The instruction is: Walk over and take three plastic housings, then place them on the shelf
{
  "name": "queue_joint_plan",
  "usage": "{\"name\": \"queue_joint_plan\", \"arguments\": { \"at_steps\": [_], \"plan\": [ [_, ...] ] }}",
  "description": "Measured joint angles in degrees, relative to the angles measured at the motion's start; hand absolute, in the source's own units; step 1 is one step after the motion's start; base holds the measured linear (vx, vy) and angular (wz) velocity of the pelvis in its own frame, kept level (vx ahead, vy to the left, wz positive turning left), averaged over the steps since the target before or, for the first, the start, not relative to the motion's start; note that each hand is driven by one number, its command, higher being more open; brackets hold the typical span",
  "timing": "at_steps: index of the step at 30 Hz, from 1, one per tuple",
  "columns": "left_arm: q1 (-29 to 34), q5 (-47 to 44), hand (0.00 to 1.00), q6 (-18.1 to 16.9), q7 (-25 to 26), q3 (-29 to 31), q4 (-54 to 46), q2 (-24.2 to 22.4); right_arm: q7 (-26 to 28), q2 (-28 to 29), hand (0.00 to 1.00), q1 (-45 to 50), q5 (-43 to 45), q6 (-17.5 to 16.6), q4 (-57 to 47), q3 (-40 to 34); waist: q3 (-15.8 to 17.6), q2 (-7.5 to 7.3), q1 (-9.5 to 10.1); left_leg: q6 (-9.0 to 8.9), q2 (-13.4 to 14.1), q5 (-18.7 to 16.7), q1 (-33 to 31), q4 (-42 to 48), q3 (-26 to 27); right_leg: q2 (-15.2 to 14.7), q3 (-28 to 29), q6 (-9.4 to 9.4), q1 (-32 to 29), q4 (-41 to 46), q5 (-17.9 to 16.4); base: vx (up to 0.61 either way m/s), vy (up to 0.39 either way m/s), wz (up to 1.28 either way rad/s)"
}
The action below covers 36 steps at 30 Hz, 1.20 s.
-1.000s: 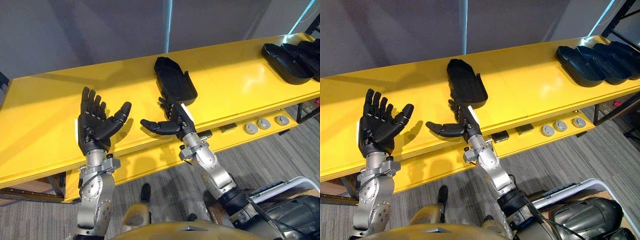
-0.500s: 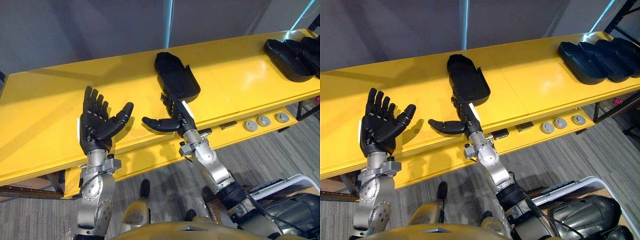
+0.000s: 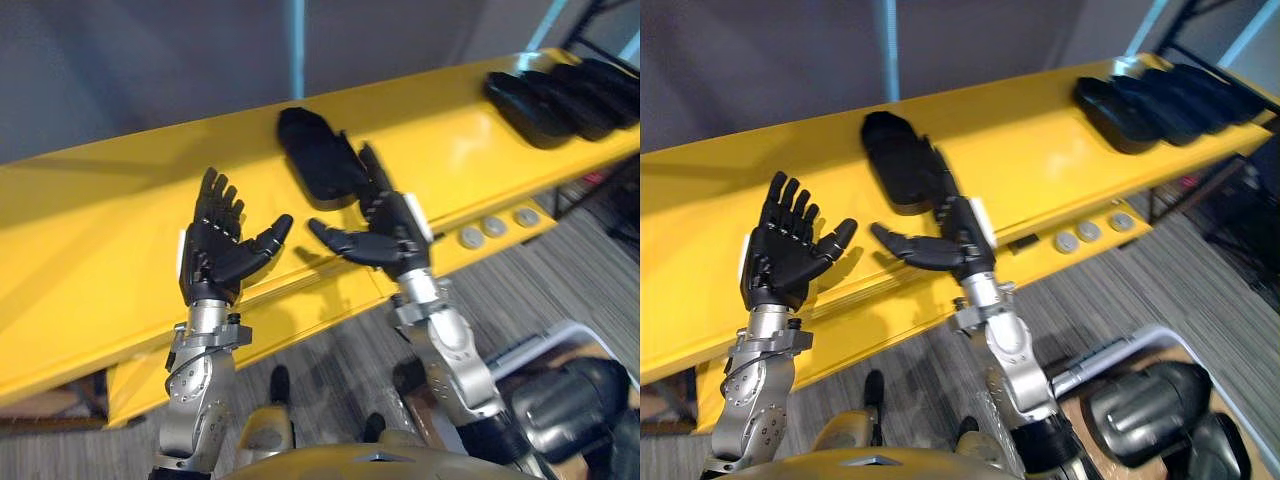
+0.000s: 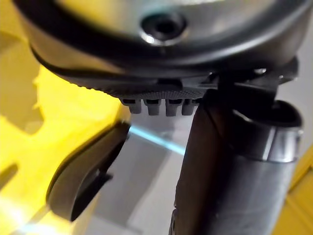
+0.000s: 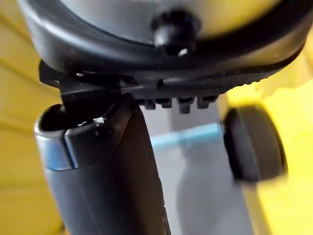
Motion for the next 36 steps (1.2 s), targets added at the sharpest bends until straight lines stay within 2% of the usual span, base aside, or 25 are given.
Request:
{"name": "queue_joint_plan", "arguments": {
  "at_steps": [3,4,6,8,10,11,12,13,16,18,22,24,26,27,28,29,31,32,33,34,35,36],
  "plan": [
    [0.0,0.3,1.00,0.0,-1.3,-3.5,0.0,1.2,-1.4,0.1,1.00,8.4,1.0,0.0,0.0,-9.1,-1.1,-0.40,-3.97,-0.79,0.8,-1.5,1.9,0.2,6.2,0.0,4.8,-0.17,-2.0,-0.2,1.4,0.05,-0.014,-1.02],
    [0.0,0.3,1.00,0.0,-1.1,-4.1,0.0,1.2,-1.4,0.0,1.00,9.9,1.0,0.1,0.0,-10.4,-1.1,-0.37,-4.72,-0.96,0.8,-1.8,2.4,0.2,7.3,0.0,5.6,-0.13,-2.2,-0.2,1.9,0.08,-0.034,-0.95],
    [-0.2,2.8,1.00,0.1,0.1,-5.4,0.0,1.2,-1.4,-1.0,1.00,16.1,0.9,0.7,-0.1,-13.8,-1.6,0.42,-7.55,-1.95,1.8,-2.8,3.9,0.3,10.3,0.9,8.6,0.19,-2.7,-0.8,2.8,0.08,-0.046,-0.84],
    [-0.3,4.2,1.00,0.1,1.9,-6.3,0.0,1.6,-0.5,-1.7,1.00,19.8,1.8,0.7,-0.1,-15.3,-2.0,1.27,-9.12,-2.30,2.8,-3.1,4.2,0.4,12.0,2.1,10.4,0.23,-2.9,-1.7,3.9,0.12,-0.100,-0.67],
    [-0.6,4.4,1.00,0.1,3.2,-6.2,0.0,1.7,0.1,-2.3,1.00,21.0,3.0,0.8,-0.1,-15.4,-2.0,1.46,-9.76,-2.85,4.0,-5.6,3.1,4.2,11.2,3.2,12.4,0.03,-3.2,-2.1,4.8,0.09,-0.097,-0.66],
    [-0.6,4.4,1.00,0.2,4.3,-6.0,0.0,1.6,1.0,-2.8,1.00,21.1,3.0,0.8,-0.7,-15.2,-1.9,1.66,-9.14,-2.65,4.3,-9.7,1.0,9.7,6.8,4.1,14.5,-0.30,-3.6,-2.0,5.0,0.04,-0.059,-0.72],
    [-0.5,4.4,1.00,0.1,4.8,-6.0,0.0,1.6,1.5,-3.1,1.00,21.1,3.3,0.8,-1.3,-15.1,-1.9,2.03,-8.47,-2.62,4.1,-12.3,-0.2,12.8,3.4,4.6,15.7,-0.46,-3.8,-2.0,5.2,0.02,-0.024,-1.28],
    [0.5,4.4,1.00,0.1,6.6,-5.5,0.0,1.6,2.9,-4.6,1.00,19.9,3.4,0.7,-2.3,-13.9,-2.0,3.14,-6.71,-2.38,3.2,-18.0,-2.3,19.9,-4.1,6.3,19.3,-0.63,-4.1,-2.0,5.4,0.00,0.029,-1.18],
    [2.3,4.2,1.00,0.2,7.8,-2.1,-0.1,0.4,3.3,-7.1,1.00,16.8,3.5,0.6,-2.2,-10.3,-2.1,4.95,-5.59,-1.74,2.7,-24.4,-4.7,27.8,-9.4,8.8,23.2,-1.38,-5.3,-1.6,4.9,-0.05,0.093,-0.93],
    [2.2,4.0,1.00,0.1,7.6,-1.1,-0.4,0.4,1.8,-7.0,1.00,17.3,3.6,0.6,-2.1,-8.7,-1.9,5.09,-5.54,-1.49,2.6,-25.2,-6.0,29.6,-9.4,9.1,23.6,-1.40,-6.7,-0.1,4.5,-0.03,0.091,-0.25],
    [2.2,3.9,1.00,0.0,7.0,-0.5,-0.5,0.5,0.0,-3.4,1.00,19.4,3.8,-0.1,-0.1,-6.6,1.6,4.82,-5.22,-1.18,2.6,-26.0,-5.5,32.9,-8.5,10.1,23.9,-0.79,-8.9,6.4,4.8,-0.02,0.093,-0.42],
    [2.2,4.0,1.00,0.0,6.8,-1.0,-0.6,1.2,1.3,-2.4,1.00,20.3,3.9,-1.8,2.3,-6.4,3.9,3.60,-4.99,-0.14,2.7,-27.1,-2.9,34.1,-5.7,9.8,22.9,-0.02,-7.7,7.3,5.3,-0.12,0.117,-0.65],
    [1.8,3.9,1.00,0.1,6.2,-1.2,-0.6,2.7,3.1,-2.6,1.00,18.9,4.2,-3.2,4.7,-6.4,3.9,2.72,-4.45,0.99,3.8,-27.6,-3.1,34.9,-2.9,8.4,21.3,1.66,-7.1,3.5,6.9,-0.18,0.064,-0.78],
    [1.2,4.0,1.00,0.1,5.5,-1.0,-0.3,2.8,3.7,-3.2,1.00,16.1,5.3,-3.8,6.3,-6.0,4.6,3.60,-3.76,1.73,5.4,-27.7,-3.8,34.9,-1.2,7.9,17.6,-0.30,-9.1,7.8,5.3,-0.19,0.087,-0.77],
    [1.0,4.0,1.00,0.1,5.3,-1.0,-0.3,2.9,3.7,-3.7,1.00,14.4,5.6,-3.8,7.1,-5.7,4.4,3.51,-3.55,1.71,6.3,-27.5,-4.0,34.8,-0.9,7.9,15.7,-1.64,-10.1,11.4,4.2,-0.21,0.124,-0.69],
    [0.9,3.9,1.00,0.3,4.3,-0.8,-0.2,2.9,3.2,-5.1,1.00,10.9,5.9,-3.9,8.4,-4.7,4.8,4.93,-2.62,1.55,8.2,-26.9,-4.0,34.1,-0.5,7.0,11.9,-1.55,-11.4,17.6,1.6,-0.15,0.060,-0.49],
    [0.9,3.9,1.00,0.4,2.6,-0.9,-0.2,2.9,1.0,-5.7,1.00,7.0,5.9,-4.9,9.9,-3.4,4.9,5.21,-1.39,0.80,10.1,-25.7,-4.5,33.4,-0.5,3.4,8.7,-2.41,-11.3,23.7,-0.6,-0.11,-0.071,-0.34],
    [0.9,3.9,1.00,0.7,1.6,-1.1,-0.2,3.0,-1.2,-5.3,1.00,5.4,5.5,-5.1,10.3,-2.3,4.7,4.89,-0.50,0.04,11.1,-25.3,-5.1,33.3,-0.7,0.5,8.0,-3.26,-10.9,26.4,-1.1,-0.07,-0.230,-0.16],
    [1.0,3.6,1.00,1.3,0.7,-1.1,-0.1,3.1,-2.4,-4.8,1.00,4.4,5.0,-5.5,11.2,-1.2,4.4,4.38,-0.14,-1.35,12.0,-24.8,-5.7,32.7,-1.2,-2.4,7.8,-3.49,-10.6,28.2,-1.3,-0.06,-0.255,-0.15],
    [1.0,3.3,1.00,1.5,0.3,-1.2,0.0,3.2,-2.8,-4.5,1.00,4.0,4.9,-5.6,11.7,-0.6,4.3,4.25,-0.02,-2.37,12.5,-24.7,-6.0,32.6,-1.8,-3.6,7.9,-3.53,-10.6,28.7,-1.2,-0.04,-0.303,-0.15],
    [1.0,1.3,1.00,1.7,-0.4,-1.3,0.3,3.2,-3.8,-3.9,1.00,3.8,3.2,-5.6,12.7,0.3,4.2,4.13,0.12,-4.50,13.9,-24.2,-6.1,32.4,-2.7,-5.1,8.1,-3.52,-10.6,28.9,-1.2,-0.01,-0.361,-0.19],
    [1.0,-0.6,1.00,1.7,-0.8,-1.7,0.7,3.2,-4.3,-2.9,1.00,4.3,2.1,-5.6,13.4,0.7,3.7,3.28,0.04,-6.64,15.6,-23.3,-5.9,32.2,-3.4,-5.5,8.5,-3.18,-10.2,27.6,-1.0,0.00,-0.395,-0.14]
  ]
}}
